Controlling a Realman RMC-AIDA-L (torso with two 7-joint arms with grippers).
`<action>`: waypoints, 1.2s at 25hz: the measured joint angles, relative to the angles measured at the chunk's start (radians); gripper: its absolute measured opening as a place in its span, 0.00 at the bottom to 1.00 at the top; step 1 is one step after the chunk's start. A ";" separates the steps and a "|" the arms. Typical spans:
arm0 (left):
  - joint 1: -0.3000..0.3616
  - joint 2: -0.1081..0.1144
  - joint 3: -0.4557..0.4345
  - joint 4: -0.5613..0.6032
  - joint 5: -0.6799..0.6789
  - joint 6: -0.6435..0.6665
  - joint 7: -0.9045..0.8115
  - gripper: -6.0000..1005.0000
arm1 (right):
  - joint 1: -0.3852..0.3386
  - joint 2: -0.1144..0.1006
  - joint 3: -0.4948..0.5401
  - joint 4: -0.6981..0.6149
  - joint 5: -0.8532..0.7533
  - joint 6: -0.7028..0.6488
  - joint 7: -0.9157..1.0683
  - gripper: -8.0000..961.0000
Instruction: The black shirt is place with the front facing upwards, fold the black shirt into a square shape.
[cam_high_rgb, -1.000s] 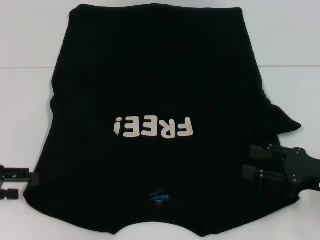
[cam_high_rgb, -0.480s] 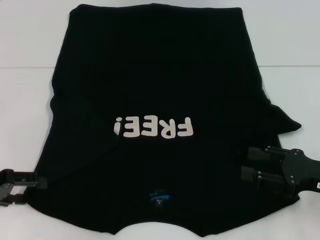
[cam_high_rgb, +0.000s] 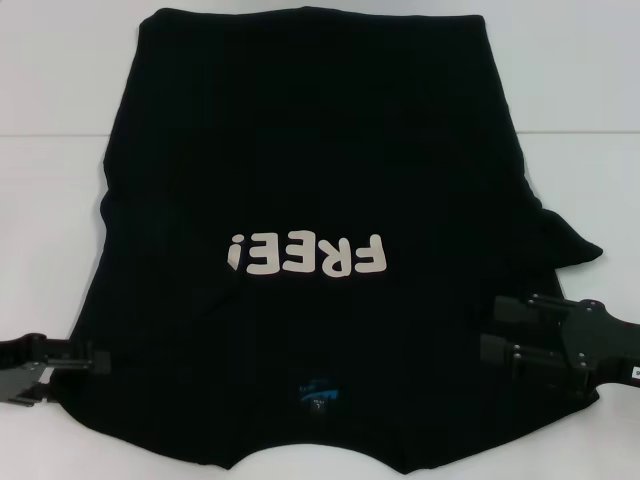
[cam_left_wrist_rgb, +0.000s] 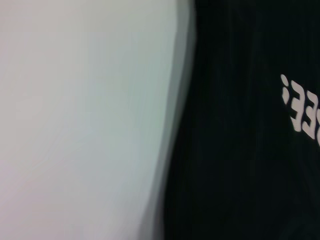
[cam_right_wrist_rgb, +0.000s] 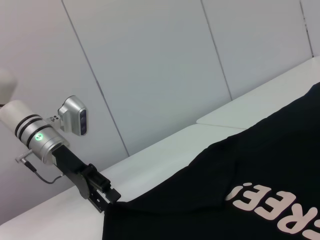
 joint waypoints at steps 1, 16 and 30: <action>-0.003 0.001 0.001 -0.002 0.000 0.004 0.002 0.82 | 0.000 0.000 0.000 0.000 0.000 0.000 0.000 0.74; 0.000 -0.001 0.039 0.015 0.026 -0.025 0.006 0.50 | 0.003 0.001 -0.008 0.001 -0.001 0.000 0.014 0.74; -0.003 -0.012 0.033 0.021 0.024 -0.032 0.010 0.07 | 0.052 -0.033 -0.009 -0.053 -0.090 0.005 0.311 0.74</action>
